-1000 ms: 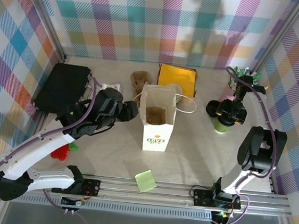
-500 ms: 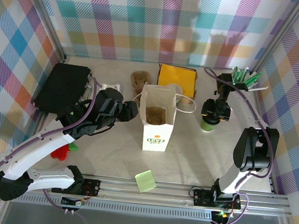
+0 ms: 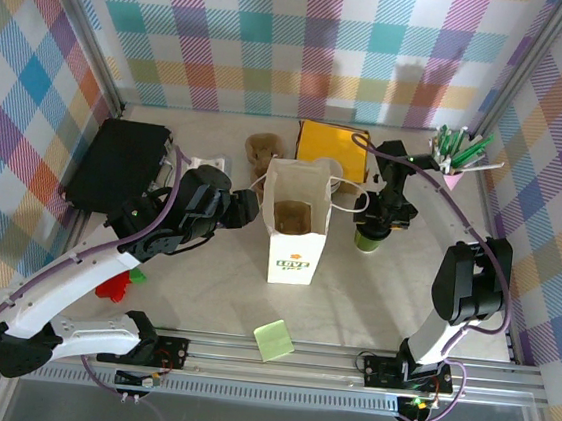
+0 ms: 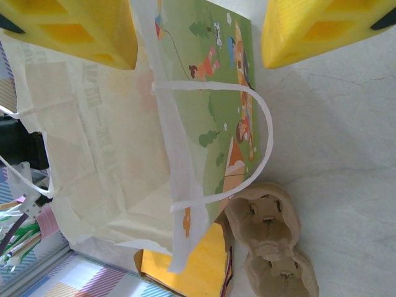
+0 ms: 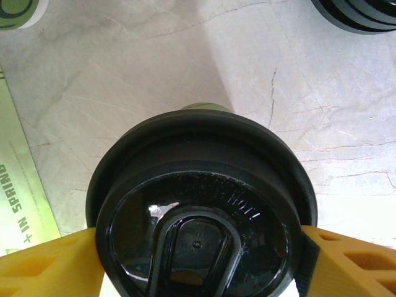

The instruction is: Pack the takeout coffee

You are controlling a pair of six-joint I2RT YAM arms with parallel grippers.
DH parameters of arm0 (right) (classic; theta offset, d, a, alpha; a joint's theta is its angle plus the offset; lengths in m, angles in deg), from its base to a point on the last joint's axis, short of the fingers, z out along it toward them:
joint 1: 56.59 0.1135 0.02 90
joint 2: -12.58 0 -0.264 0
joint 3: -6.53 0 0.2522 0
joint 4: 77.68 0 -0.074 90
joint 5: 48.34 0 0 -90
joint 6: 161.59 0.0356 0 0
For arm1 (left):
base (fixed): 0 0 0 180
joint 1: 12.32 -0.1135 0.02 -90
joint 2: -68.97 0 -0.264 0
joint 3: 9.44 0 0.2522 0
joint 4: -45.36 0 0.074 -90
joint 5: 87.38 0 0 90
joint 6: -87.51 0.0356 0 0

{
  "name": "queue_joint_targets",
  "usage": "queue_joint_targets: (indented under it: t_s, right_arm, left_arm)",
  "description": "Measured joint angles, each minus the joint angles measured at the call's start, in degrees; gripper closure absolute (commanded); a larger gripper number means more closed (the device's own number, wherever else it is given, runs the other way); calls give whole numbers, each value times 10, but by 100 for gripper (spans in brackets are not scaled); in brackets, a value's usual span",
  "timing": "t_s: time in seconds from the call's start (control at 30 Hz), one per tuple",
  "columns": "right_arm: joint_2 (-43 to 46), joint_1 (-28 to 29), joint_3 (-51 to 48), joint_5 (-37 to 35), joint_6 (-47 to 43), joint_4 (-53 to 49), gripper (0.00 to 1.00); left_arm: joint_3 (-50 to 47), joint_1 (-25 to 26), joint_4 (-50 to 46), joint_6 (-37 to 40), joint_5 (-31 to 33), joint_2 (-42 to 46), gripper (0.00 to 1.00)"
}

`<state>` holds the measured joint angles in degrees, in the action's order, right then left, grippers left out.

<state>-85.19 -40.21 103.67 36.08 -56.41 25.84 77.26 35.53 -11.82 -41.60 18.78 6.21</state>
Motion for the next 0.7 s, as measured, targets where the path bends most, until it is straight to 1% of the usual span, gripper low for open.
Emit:
queue_joint_targets:
  t_s: [0.43, 0.7]
  right_arm:
    - [0, 20, -5, -32, 11, 6, 22]
    - [23, 31, -38, -49, 24, 40, 22]
  left_arm:
    - [0, 0, 0, 1, 0, 0, 45]
    - [0, 0, 0, 2, 0, 0, 45]
